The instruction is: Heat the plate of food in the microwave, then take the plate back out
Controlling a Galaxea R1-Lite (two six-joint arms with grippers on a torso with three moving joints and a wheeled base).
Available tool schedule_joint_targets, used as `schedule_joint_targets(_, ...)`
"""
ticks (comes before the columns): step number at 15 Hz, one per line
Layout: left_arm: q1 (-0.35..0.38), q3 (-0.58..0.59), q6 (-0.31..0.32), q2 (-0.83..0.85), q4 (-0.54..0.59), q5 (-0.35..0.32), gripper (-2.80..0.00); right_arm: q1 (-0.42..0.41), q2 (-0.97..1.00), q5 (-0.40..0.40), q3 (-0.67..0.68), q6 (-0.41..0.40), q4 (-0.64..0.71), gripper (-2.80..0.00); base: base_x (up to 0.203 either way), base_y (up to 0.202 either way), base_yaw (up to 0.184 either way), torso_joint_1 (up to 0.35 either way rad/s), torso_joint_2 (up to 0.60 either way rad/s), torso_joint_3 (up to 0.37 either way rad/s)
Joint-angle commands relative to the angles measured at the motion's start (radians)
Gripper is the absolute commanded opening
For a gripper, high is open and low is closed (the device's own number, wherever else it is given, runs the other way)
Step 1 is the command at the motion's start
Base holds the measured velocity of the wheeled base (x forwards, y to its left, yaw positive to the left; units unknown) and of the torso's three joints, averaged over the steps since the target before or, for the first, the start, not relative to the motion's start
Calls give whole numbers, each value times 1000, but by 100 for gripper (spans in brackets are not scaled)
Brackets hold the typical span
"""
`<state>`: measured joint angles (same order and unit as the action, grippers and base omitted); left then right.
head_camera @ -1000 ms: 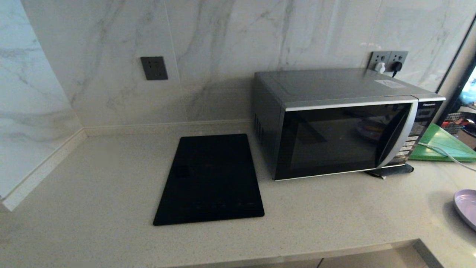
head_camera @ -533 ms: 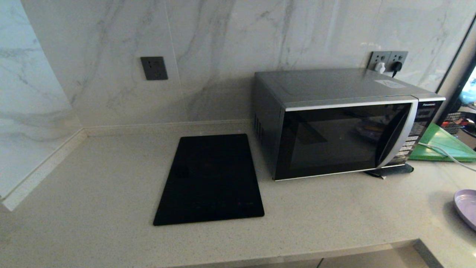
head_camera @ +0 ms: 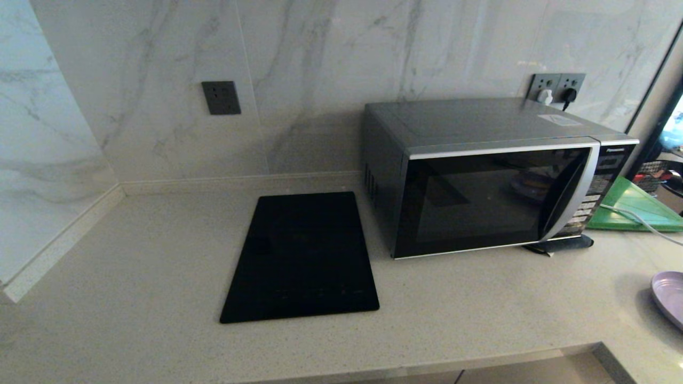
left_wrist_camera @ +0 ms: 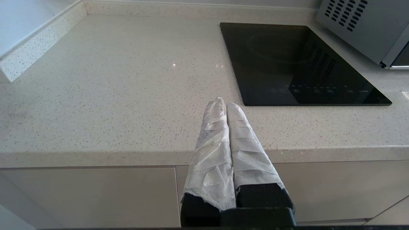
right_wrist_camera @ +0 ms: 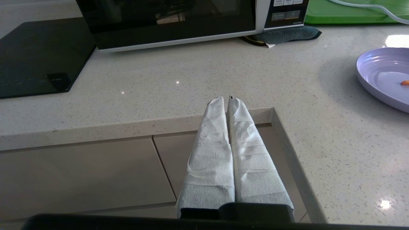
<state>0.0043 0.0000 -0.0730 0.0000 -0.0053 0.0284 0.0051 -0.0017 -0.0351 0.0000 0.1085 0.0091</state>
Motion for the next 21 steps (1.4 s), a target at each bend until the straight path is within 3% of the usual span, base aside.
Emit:
schedule_joint_targets(1, 0, 0, -1, 2, -1, 1, -280, 1, 2, 0, 0, 0, 2, -280, 0, 0, 0, 0, 0, 0)
schedule_joint_targets(21, 0, 0, -1, 2, -1, 1, -280, 1, 2, 0, 0, 0, 2, -280, 0, 0, 0, 0, 0, 0)
